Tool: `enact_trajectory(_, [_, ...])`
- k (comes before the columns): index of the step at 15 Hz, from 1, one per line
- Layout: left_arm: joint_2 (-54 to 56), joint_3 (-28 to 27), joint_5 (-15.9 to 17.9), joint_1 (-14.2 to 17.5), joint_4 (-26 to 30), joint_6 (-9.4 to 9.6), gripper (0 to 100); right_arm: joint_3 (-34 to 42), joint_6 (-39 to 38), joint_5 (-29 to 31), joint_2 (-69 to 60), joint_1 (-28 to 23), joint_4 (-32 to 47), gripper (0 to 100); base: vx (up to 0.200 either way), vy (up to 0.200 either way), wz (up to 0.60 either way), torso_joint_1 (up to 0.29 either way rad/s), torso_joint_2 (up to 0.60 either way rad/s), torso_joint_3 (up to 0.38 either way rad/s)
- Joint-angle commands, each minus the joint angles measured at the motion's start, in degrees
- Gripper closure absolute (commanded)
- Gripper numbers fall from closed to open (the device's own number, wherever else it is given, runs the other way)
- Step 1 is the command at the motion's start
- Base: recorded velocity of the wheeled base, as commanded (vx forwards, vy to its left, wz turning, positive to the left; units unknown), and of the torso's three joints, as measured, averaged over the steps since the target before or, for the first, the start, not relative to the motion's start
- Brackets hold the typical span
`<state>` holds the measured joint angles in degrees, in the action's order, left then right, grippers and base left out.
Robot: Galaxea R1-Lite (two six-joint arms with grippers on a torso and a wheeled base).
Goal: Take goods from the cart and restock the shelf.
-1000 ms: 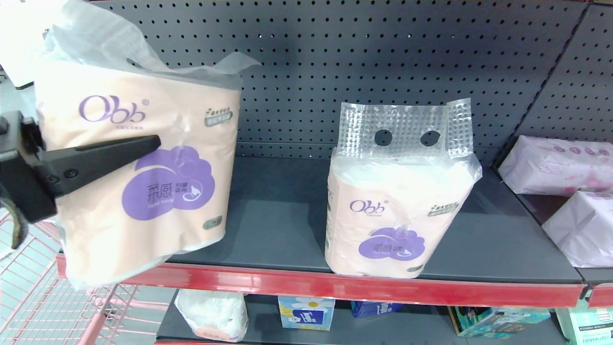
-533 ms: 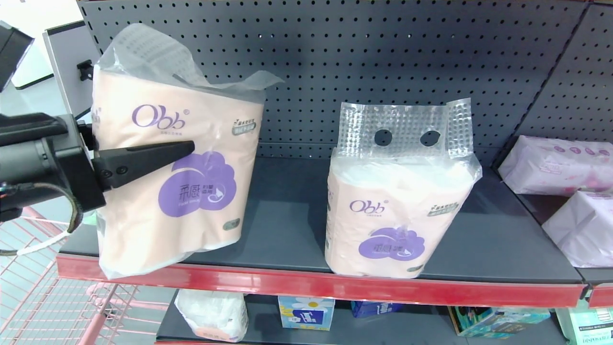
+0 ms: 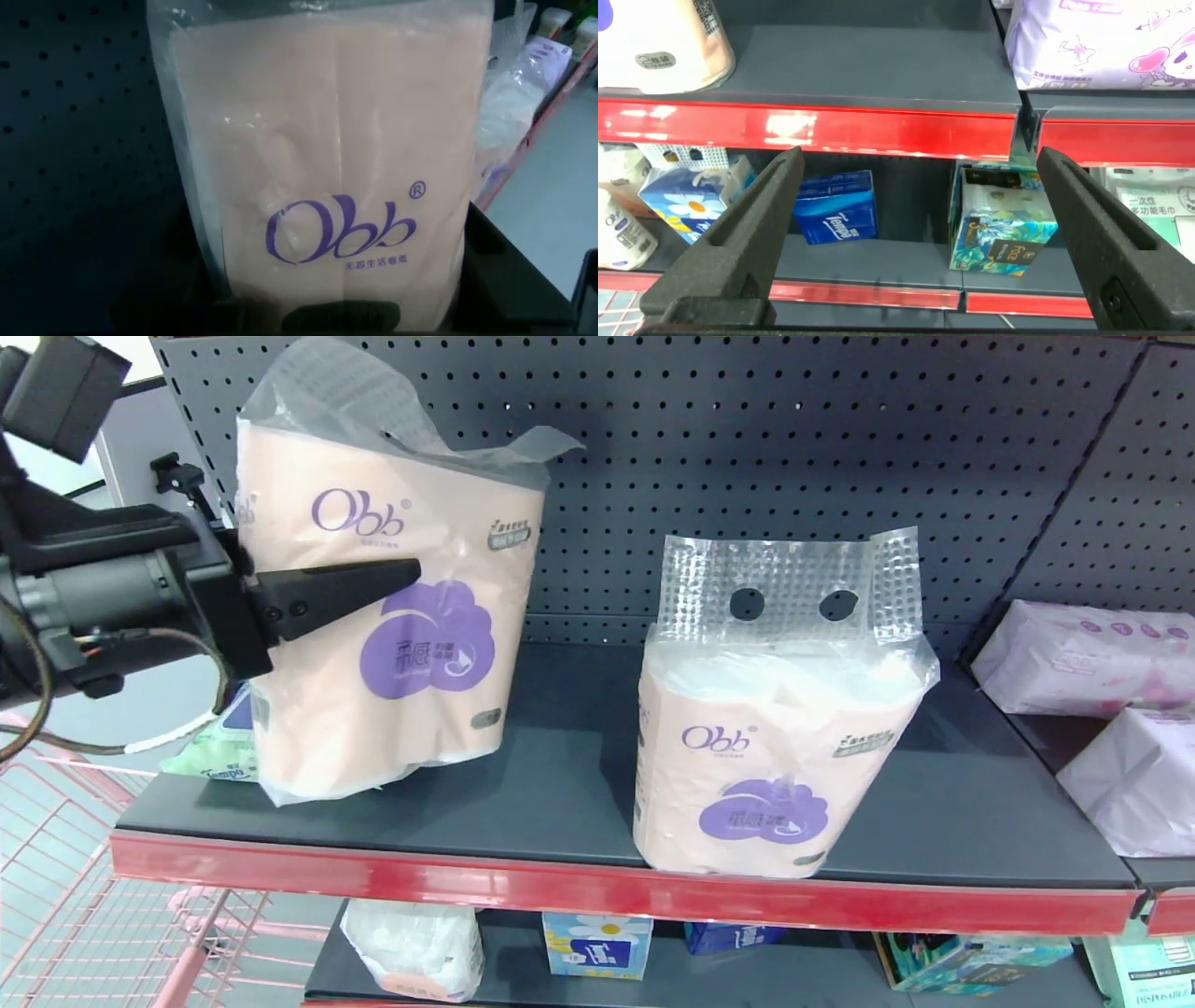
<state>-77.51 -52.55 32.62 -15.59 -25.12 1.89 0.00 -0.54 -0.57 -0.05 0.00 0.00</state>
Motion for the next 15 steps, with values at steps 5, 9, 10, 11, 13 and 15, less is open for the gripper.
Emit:
enact_trajectory(5, [-13.63,-5.37,8.60,-0.05,-5.81,0.31,100,0.00,0.01,-0.04,0.05,0.00,0.00,0,0.000,0.000,0.00,0.000,0.00,0.000])
enact_trajectory(9, [-22.86,-13.01,9.30,-1.20,-10.12,0.31,100,0.00,0.01,-0.04,0.05,0.00,0.00,0,0.000,0.000,0.00,0.000,0.00,0.000])
enact_trajectory(10, [-24.53,-14.86,9.39,-1.63,-10.73,0.31,100,0.00,0.01,-0.04,0.05,0.00,0.00,0,0.000,0.000,0.00,0.000,0.00,0.000])
enact_trajectory(11, [-26.03,-16.62,9.39,-2.43,-11.17,0.13,100,0.00,0.01,-0.04,0.05,0.00,0.00,0,0.000,0.000,0.00,0.000,0.00,0.000])
enact_trajectory(13, [-28.66,-18.64,10.18,-3.22,-12.84,0.04,100,0.00,0.01,-0.04,0.05,0.00,0.00,0,0.000,0.000,0.00,0.000,0.00,0.000])
enact_trajectory(15, [-31.13,-20.22,12.11,-3.66,-14.07,-0.04,100,0.00,0.01,-0.04,0.05,0.00,0.00,0,0.000,0.000,0.00,0.000,0.00,0.000])
